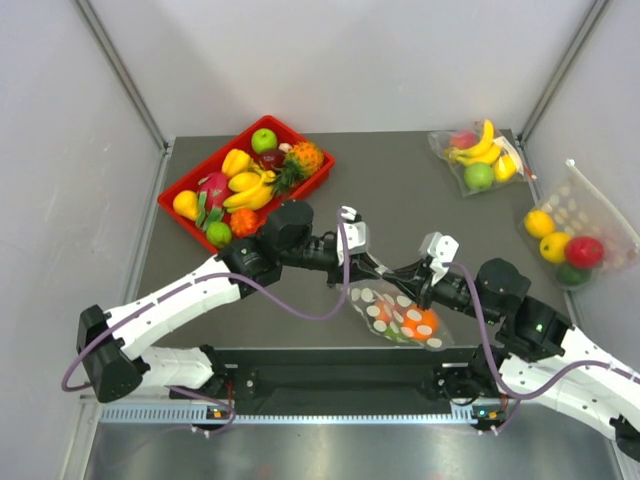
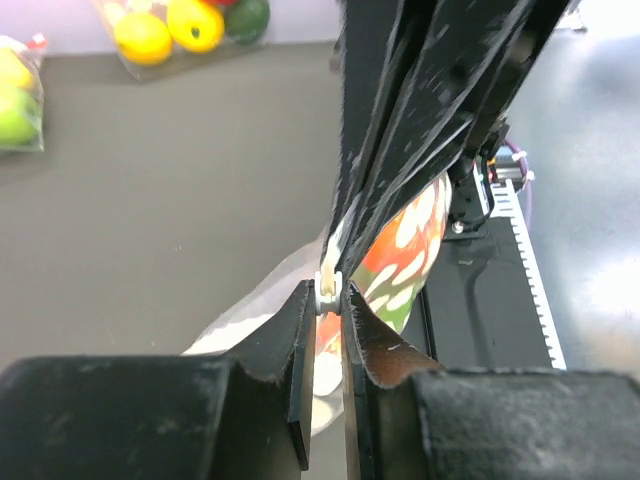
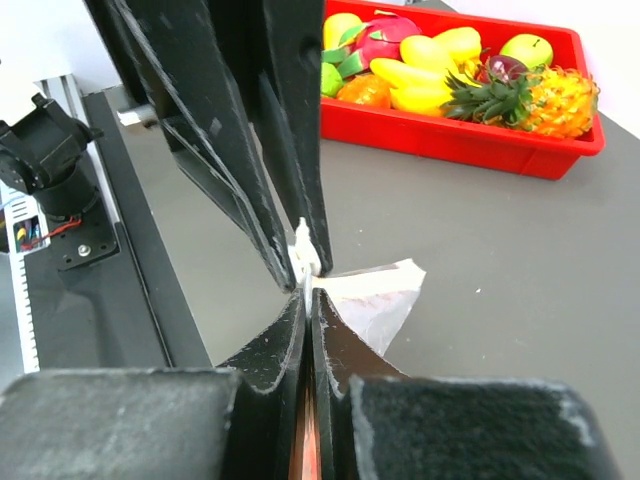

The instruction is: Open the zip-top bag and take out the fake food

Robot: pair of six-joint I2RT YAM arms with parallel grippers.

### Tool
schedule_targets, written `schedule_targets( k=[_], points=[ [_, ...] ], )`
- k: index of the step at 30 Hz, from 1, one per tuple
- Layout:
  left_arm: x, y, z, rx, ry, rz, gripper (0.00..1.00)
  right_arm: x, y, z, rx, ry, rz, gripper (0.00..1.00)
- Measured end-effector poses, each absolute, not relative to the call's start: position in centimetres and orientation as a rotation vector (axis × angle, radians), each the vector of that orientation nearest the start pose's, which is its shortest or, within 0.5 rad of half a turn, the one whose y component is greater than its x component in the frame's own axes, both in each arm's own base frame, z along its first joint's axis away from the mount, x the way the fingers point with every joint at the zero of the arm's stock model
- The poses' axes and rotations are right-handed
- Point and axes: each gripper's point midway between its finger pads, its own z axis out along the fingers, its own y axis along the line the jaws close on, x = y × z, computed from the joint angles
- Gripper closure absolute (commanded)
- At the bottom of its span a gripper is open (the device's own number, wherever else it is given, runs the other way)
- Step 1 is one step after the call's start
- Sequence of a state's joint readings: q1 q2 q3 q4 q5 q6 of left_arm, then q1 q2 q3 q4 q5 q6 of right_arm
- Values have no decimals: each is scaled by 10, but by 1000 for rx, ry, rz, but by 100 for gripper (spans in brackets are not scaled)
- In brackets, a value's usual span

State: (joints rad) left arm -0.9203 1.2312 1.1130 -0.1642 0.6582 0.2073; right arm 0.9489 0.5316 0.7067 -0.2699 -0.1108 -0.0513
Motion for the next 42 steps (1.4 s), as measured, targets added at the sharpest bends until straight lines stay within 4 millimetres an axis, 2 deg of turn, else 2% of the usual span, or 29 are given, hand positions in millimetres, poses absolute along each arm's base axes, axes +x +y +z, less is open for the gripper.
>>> schedule_targets(
  k=[8, 15, 23, 27, 30, 34, 38, 42],
  points=[
    [162, -376, 260, 1436, 1424, -1089, 100, 141, 214, 288, -863, 1466, 739, 100],
    [177, -377, 243, 1418, 1489, -1027, 100, 150, 203, 286, -807, 1501, 670, 100],
    [201, -353, 211, 1344, 1611, -943, 100, 172, 194, 281, -720, 1566, 555, 100],
    [204, -336, 198, 1287, 1668, -893, 100, 185, 188, 281, -675, 1594, 491, 100],
    [203, -328, 200, 1246, 1676, -869, 100, 196, 183, 280, -638, 1617, 442, 100],
    [204, -320, 212, 1185, 1657, -844, 100, 215, 173, 280, -582, 1652, 379, 100],
    [207, -313, 218, 1138, 1658, -818, 100, 240, 153, 287, -495, 1672, 308, 100],
    [209, -309, 214, 1114, 1685, -806, 100, 260, 133, 299, -418, 1668, 259, 100]
  ],
)
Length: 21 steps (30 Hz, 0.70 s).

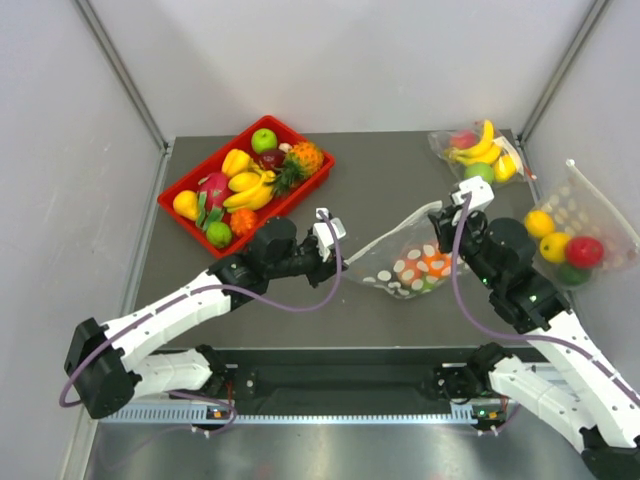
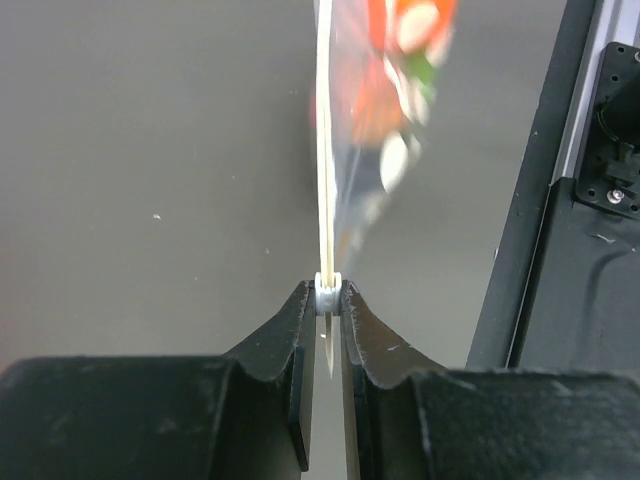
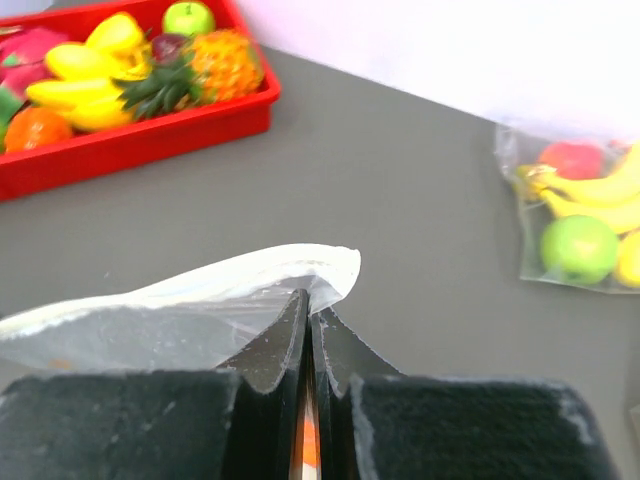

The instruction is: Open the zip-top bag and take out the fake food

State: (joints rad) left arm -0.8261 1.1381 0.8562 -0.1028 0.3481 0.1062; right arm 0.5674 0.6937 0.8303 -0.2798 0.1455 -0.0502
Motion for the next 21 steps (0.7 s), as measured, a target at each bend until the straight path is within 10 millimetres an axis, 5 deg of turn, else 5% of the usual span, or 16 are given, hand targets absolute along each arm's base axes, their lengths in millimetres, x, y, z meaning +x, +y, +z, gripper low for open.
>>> schedule_targets(
  k=[4, 8, 15, 21],
  points=[
    [206, -307, 208, 1114, 1710, -816, 100, 275, 116, 309, -369, 1664, 232, 100],
    [197, -314, 209, 1131, 1704, -890, 100, 290, 120, 307, -391, 1687, 259, 100],
    [155, -345, 185, 1227, 1709, -1049, 100, 324, 155, 273, -480, 1776, 375, 100],
    [129, -362, 182, 1200, 1657, -1149, 100, 330, 196, 248, -514, 1831, 552, 98]
  ],
)
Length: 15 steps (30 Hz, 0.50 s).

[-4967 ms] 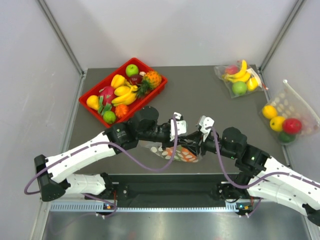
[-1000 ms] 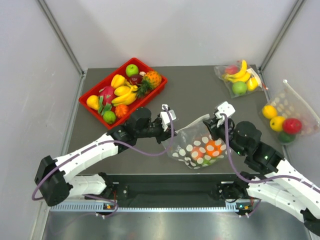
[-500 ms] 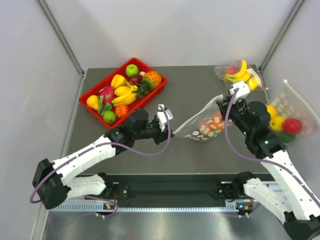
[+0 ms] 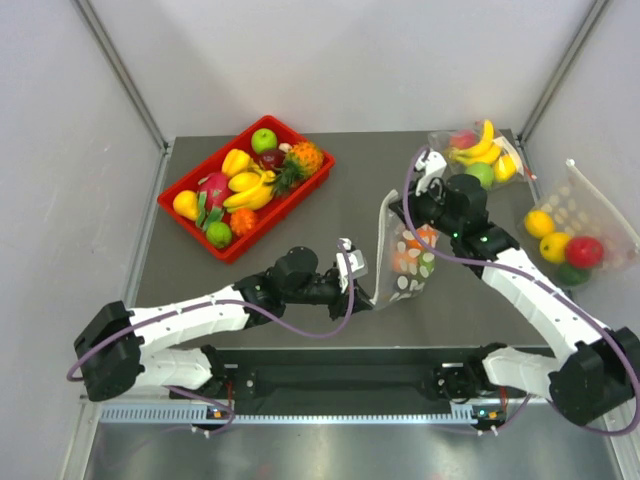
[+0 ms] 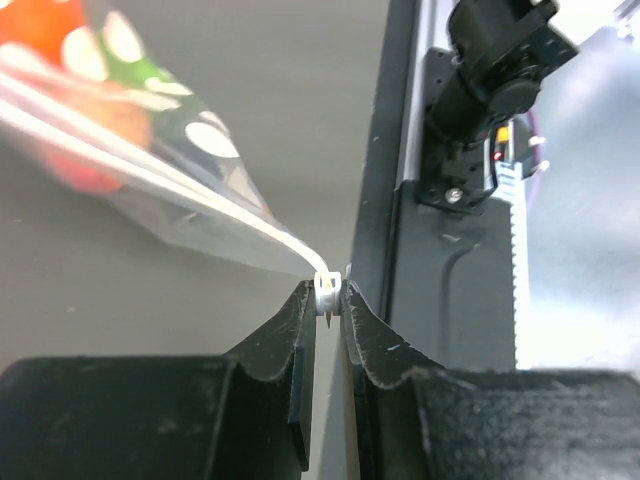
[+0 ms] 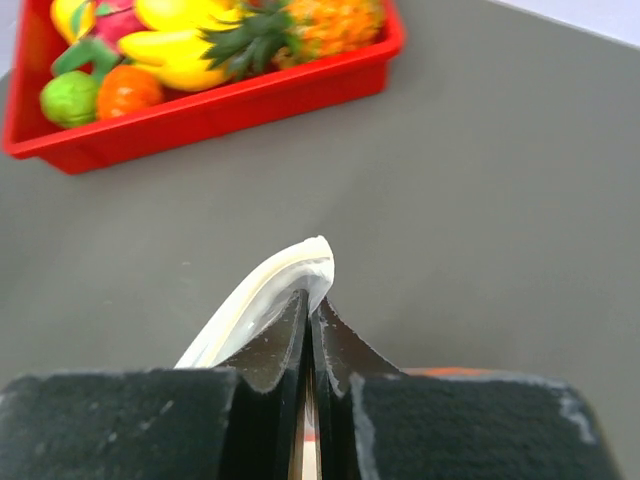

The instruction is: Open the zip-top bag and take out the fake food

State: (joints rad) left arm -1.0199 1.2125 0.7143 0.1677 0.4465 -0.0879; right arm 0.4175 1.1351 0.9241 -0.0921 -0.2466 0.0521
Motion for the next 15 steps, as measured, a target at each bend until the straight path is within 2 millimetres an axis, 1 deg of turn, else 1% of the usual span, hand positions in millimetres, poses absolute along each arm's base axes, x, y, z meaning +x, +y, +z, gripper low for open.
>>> schedule_targets(
  k=[2, 4, 5, 6, 7, 8, 9, 10, 12, 13, 14, 15],
  points=[
    [123, -363, 181, 1171, 1649, -1175, 100, 327, 213, 243, -537, 1834, 594, 96],
    [116, -362, 179, 1142, 1639, -1200, 100, 323, 231, 239, -565, 1831, 635, 89],
    [113, -360, 177, 1129, 1642, -1209, 100, 322, 239, 236, -573, 1835, 655, 84],
    [110, -359, 176, 1119, 1644, -1218, 100, 320, 247, 233, -579, 1837, 675, 67],
    [109, -358, 175, 1113, 1645, -1222, 100, 319, 253, 231, -575, 1841, 693, 58],
    [107, -358, 174, 1100, 1649, -1226, 100, 319, 256, 230, -566, 1845, 699, 51],
    [108, -358, 174, 1092, 1651, -1225, 100, 319, 256, 230, -556, 1850, 699, 36],
    [108, -358, 173, 1088, 1654, -1225, 100, 320, 255, 231, -537, 1852, 701, 32],
    [109, -359, 174, 1076, 1650, -1223, 100, 319, 250, 237, -511, 1848, 683, 29],
    [110, -359, 173, 1072, 1650, -1221, 100, 318, 247, 241, -496, 1845, 670, 28],
    [111, -360, 172, 1069, 1652, -1219, 100, 316, 243, 246, -478, 1837, 659, 22],
    [112, -361, 171, 1066, 1654, -1217, 100, 311, 238, 254, -460, 1823, 648, 22]
  ],
)
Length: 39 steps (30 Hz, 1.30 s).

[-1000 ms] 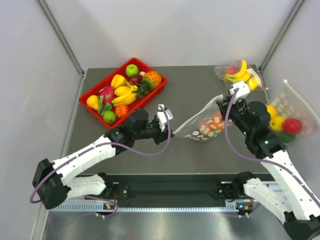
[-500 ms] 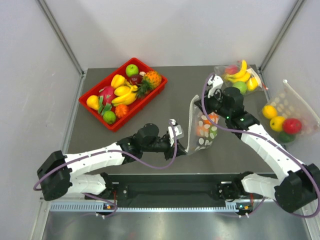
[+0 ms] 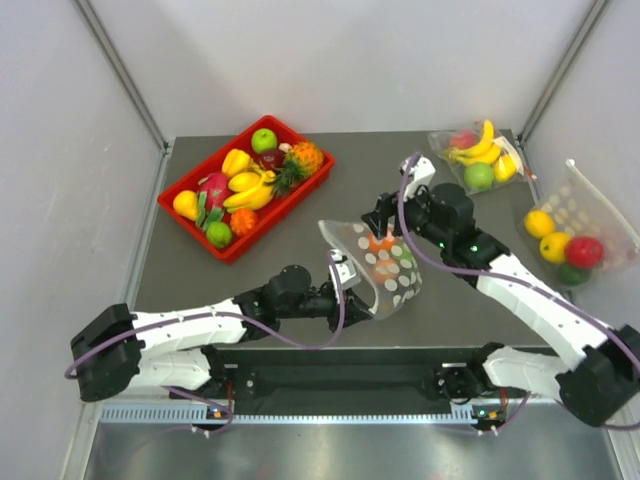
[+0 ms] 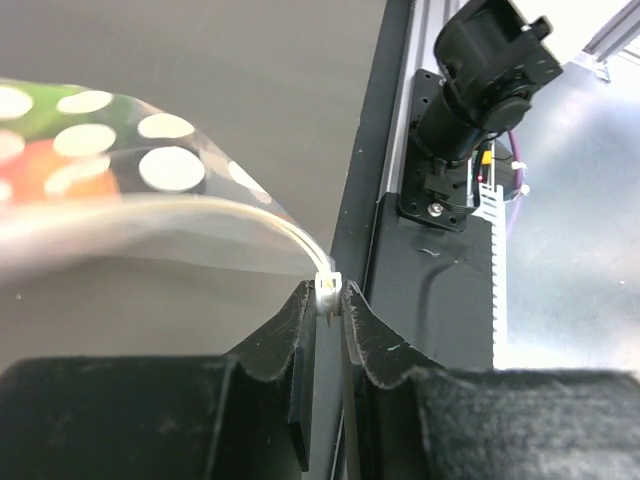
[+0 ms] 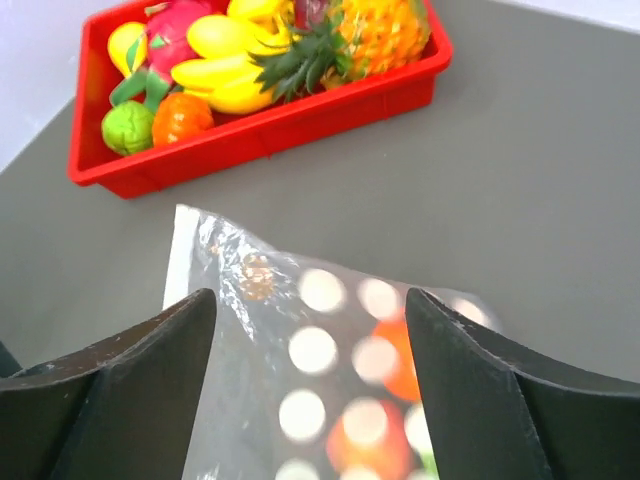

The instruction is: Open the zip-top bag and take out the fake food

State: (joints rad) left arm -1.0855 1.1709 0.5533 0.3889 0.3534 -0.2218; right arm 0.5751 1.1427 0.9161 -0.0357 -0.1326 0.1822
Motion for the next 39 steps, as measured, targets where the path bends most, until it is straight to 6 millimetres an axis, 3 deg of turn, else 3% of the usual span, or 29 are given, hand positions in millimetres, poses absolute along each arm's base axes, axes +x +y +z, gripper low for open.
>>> schedule_targets(
  k=[5, 8, 12, 15, 22, 31, 39],
  points=[
    [114, -365, 161, 1066, 1681, -1212, 100, 270, 233, 283, -463, 1770, 645, 24],
    [115, -366, 157, 1068, 1692, -1209, 100, 244, 239, 285, -499, 1778, 668, 25],
    [115, -366, 156, 1060, 1702, -1208, 100, 222, 248, 266, -553, 1851, 678, 28],
    [116, -365, 154, 1033, 1723, -1211, 100, 213, 251, 242, -594, 1927, 659, 33],
    [110, -345, 126, 983, 1810, -1188, 100, 197, 248, 180, -677, 2101, 578, 43],
    [115, -342, 140, 935, 1775, -1175, 100, 180, 264, 169, -761, 2119, 602, 44],
    [114, -339, 146, 928, 1765, -1176, 100, 184, 266, 155, -766, 2155, 557, 52]
  ],
)
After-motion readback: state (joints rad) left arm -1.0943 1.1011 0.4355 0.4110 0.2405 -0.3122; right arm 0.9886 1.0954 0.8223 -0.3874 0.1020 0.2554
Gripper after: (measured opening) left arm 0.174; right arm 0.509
